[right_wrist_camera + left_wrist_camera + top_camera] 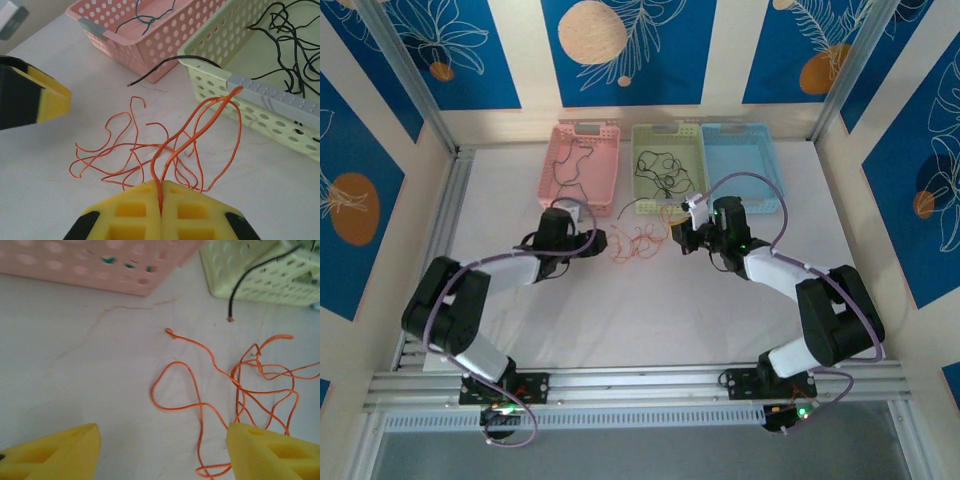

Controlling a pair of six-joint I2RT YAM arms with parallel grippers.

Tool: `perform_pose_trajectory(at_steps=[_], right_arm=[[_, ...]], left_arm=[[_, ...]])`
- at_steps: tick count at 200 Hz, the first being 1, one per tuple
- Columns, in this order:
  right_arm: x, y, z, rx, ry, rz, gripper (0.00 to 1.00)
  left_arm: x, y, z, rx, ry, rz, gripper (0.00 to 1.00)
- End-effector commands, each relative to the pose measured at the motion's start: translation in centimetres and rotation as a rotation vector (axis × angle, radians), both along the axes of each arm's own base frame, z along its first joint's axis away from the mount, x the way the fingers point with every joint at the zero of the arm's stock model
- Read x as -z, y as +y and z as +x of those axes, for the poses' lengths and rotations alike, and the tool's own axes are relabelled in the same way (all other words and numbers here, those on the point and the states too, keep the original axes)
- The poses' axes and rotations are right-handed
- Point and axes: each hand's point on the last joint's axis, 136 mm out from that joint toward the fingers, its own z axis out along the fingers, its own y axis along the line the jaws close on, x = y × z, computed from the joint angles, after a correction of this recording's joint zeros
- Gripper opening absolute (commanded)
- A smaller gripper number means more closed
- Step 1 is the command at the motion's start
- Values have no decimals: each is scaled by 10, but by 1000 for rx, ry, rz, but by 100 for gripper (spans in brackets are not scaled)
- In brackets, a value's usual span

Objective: Untangle the cables

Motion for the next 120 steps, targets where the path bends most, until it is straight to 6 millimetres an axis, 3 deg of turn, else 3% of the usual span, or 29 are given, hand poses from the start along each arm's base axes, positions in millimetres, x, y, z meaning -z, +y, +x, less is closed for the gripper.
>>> perform_pose_trajectory(at_steps=[1,54,120], right_arm=[[1,-1,2,8,-5,22,0],[3,-2,4,13,-1,22,0],[4,-4,5,20,7,21,0]], left_arm=[[9,-27,-6,104,51,67,68],[28,-40,-4,147,105,230,67],[41,-48,-5,199,126,382,56]])
